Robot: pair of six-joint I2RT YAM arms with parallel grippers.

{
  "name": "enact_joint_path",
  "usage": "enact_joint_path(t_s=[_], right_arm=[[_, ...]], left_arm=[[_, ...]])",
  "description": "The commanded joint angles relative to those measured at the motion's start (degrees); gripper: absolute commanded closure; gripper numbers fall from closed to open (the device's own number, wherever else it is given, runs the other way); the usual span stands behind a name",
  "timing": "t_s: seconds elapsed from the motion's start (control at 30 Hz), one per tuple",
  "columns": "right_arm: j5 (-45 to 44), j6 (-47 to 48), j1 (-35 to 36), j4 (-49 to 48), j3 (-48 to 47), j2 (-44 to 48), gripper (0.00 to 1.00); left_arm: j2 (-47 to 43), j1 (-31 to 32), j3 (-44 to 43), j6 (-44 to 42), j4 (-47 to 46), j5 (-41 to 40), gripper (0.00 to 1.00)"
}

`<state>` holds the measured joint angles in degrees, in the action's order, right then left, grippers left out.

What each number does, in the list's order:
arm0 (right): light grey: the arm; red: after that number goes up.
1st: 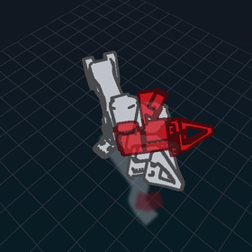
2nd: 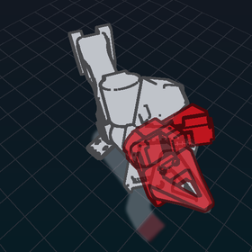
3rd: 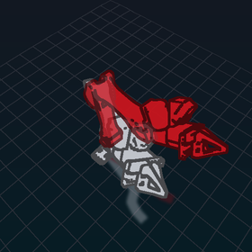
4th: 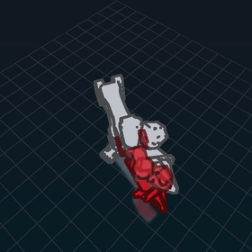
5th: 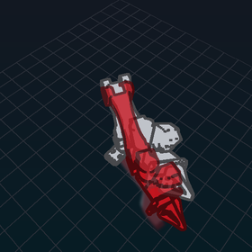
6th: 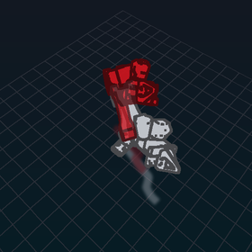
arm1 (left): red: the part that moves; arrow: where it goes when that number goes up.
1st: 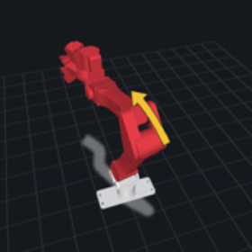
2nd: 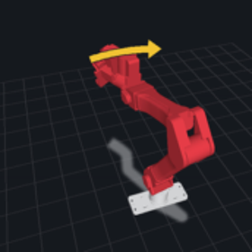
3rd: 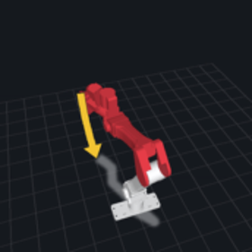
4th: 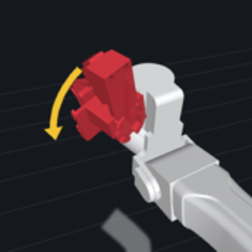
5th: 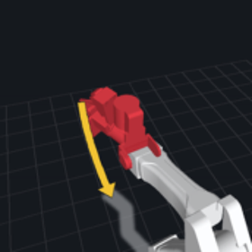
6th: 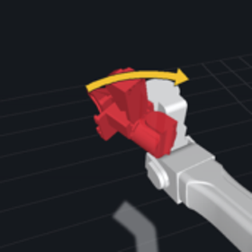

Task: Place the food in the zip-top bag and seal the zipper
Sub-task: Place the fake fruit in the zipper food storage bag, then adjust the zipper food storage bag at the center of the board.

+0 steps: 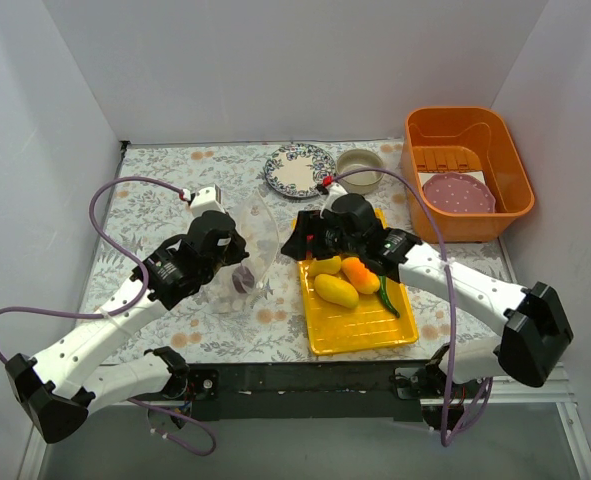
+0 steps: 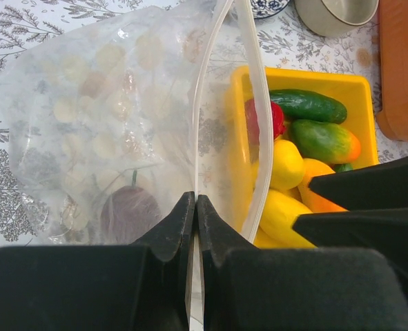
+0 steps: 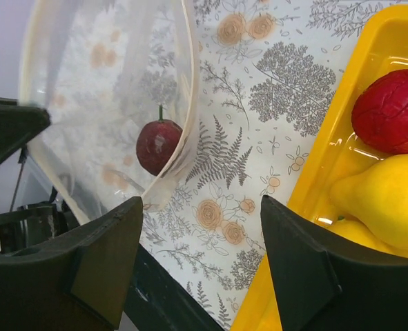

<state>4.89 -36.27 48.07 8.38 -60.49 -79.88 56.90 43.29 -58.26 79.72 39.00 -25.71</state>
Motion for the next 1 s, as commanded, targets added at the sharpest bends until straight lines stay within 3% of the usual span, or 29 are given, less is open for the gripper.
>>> enact_joint_path(t_s=[0.0,0.2,0.37,0.4,0.43,0.5,0.53,0.67,0.77,0.83,0.87,0.97], right_arm=[[-1.29,-1.26,-0.26,-7.42,1.34,4.30,0.22],[6.70,-2.05,-0.26,-10.73,-0.95,-2.82,0.23],[7.85,-2.49,-0.17,-8.99,-2.44,-6.26,0.33],[7.77,-1.97,-0.17,-10.65,-1.48,-5.91,0.41],[7.95,-2.05,-0.17,-11.80,-1.13,-5.56,0.64],[8.21,-0.57,-0.17,-11.81,-1.73,-5.03,0.95],[7.86,0.40,0.17,-9.11,-3.91,-4.85,0.99],[10.21,7.87,3.60,-6.71,-11.22,-2.84,0.99],[15.22,9.38,4.75,-11.78,-11.85,-1.78,0.99],[11.14,9.55,5.18,-8.49,-13.07,-2.21,0.99],[4.32,9.12,5.45,-3.51,-14.12,-2.82,0.99],[-0.11,8.59,5.54,3.52,-16.57,-5.97,0.99]], left_arm=[[-0.57,-0.13,0.60,-0.62,0.28,-0.22,1.00],[-0.83,-0.05,0.16,-1.32,-0.33,0.49,1.00],[-1.01,-0.05,-0.97,-1.24,-0.16,1.37,1.00],[-1.01,-0.05,-1.24,-1.24,-0.07,1.63,1.00],[-1.18,-0.05,-1.42,-1.58,-0.07,1.98,1.00],[-1.36,-0.05,-1.42,-1.68,0.11,1.55,1.00],[-1.36,-0.13,-1.42,-1.24,1.15,0.07,1.00],[-4.06,-0.05,-6.94,1.31,4.51,-2.85,1.00],[-9.42,-0.05,-8.18,1.22,3.18,-9.05,1.00],[-9.45,-0.05,-9.94,1.40,7.28,-13.64,1.00],[-8.05,-0.05,-10.81,2.10,9.40,-17.40,1.00],[-5.93,-0.05,-13.89,4.98,17.40,-21.21,1.00]])
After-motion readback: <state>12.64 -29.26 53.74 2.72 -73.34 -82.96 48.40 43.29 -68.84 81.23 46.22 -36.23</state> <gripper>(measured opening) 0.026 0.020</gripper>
